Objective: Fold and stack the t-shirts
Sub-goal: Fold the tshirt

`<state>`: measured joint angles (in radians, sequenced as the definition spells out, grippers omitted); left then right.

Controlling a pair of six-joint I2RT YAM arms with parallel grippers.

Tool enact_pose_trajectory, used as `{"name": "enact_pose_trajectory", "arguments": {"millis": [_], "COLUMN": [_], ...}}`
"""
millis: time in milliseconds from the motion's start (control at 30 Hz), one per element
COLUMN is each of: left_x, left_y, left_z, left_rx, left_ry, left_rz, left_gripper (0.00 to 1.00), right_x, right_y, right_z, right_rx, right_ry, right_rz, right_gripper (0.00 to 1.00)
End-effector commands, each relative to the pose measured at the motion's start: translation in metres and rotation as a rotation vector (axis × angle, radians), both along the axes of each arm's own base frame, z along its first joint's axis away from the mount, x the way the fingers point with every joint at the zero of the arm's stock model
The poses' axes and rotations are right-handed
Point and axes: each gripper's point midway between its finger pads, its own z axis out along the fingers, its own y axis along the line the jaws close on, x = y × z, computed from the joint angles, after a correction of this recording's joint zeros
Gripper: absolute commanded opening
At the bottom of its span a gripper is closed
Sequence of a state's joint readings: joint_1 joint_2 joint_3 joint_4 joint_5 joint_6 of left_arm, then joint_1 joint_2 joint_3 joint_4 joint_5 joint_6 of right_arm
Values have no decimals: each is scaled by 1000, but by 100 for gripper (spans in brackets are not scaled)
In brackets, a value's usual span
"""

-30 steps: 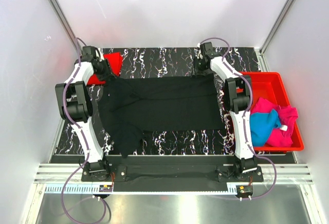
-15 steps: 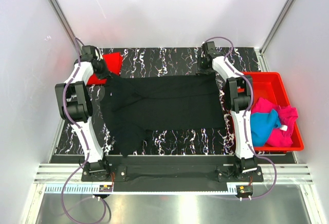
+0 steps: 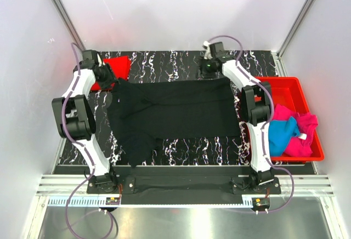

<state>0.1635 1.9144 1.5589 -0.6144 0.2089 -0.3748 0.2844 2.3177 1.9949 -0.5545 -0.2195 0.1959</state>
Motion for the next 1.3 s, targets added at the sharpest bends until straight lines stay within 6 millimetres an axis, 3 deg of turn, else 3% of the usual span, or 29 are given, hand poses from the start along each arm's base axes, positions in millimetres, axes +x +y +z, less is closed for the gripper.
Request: {"name": "enact_pose_trajectory", "arguments": {"millis": [0,100,167,233,400,600,767,900,1100,1267], "left_x": [-38,-67,-79,-96,-119,-121,-119,-122,-115,-113], "left_y": [-1,-6,-6,-16,-32,-40,-36,-37,-38,-40], "left_z": [9,3,7,-4,-22,-30,-45,-51,-52,-58], "left_rx": [-12,-52,-95,-181,-252,-303,-285,-288,-285,-278], "left_ry": [27,35,12,31,78,31,76,67,56,72], "left_rz": [68,115,137,134,120,141,163,180,182,185], "left_gripper": [52,53,55,55,55,58,57,56,52,48], "right_x": [-52,-91,-100,-108,-124,-105,-105,-122,-117,-116], "right_y": [113,165,185,212,249,240,234,249,255,252], "right_z": [83,77,77,75,71,67,63,53,38,49], "right_rx": [130,183,201,211,314,243,235,305,294,290], "right_ry": [-194,-192,-217,-252,-314,-295,-299,-266,-293,-321], "right_rz": [360,539,606,658,799,629,587,746,786,776], "right_gripper": [60,65,66,65,61,60,60,62,64,63]}}
